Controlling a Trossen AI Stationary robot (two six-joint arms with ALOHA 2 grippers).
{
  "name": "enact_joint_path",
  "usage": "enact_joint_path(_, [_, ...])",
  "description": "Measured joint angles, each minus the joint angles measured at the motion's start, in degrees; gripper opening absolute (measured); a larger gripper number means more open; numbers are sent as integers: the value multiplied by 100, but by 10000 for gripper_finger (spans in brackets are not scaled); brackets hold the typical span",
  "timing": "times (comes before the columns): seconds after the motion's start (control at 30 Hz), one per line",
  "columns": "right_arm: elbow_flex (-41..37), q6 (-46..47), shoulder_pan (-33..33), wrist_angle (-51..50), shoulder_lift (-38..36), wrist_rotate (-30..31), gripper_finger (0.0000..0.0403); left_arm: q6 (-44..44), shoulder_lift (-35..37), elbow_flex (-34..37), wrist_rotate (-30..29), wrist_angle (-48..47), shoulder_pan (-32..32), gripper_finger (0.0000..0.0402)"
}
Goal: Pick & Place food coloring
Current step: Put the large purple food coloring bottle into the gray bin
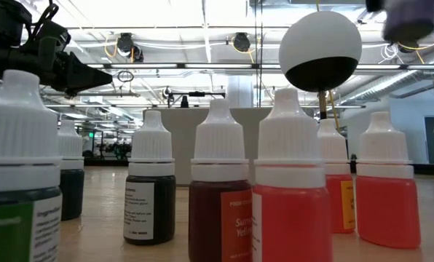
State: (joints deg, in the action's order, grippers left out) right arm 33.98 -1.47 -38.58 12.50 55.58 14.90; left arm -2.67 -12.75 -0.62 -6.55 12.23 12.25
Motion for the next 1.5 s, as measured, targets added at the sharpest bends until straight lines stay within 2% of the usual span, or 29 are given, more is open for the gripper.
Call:
enact_joint_path(0.1, [440, -188, 218, -243, 202, -3, 116, -5, 2, 2, 0, 0, 0, 47])
enact_joint_path(0.3, [725, -328, 878, 125, 598, -37, 111, -5, 1, 0, 0, 1, -2, 47])
enact_joint_path(0.57, [731, -377, 1780, 1174, 1193, -1161, 110, -19, 1, 1, -2, 4, 0, 47])
enact_joint_path(0.87, [737, -375, 2443, 2658, 2226, -1809, 114, -19, 2, 0, -4, 7, -2, 47])
enact_joint_path(0.97, [909, -403, 2596, 2738, 2594, -1938, 111, -18, 1, 0, -4, 9, -2, 47])
enact_joint_path(1.37, [2121, -823, 2864, 2444, 4057, -1952, 112, -156, 2, 2, -7, 8, 0, 47])
enact_joint_path(1.5, [2325, -873, 2918, 2465, 4354, -1692, 117, -156, 0, 2, -4, -1, 0, 47])
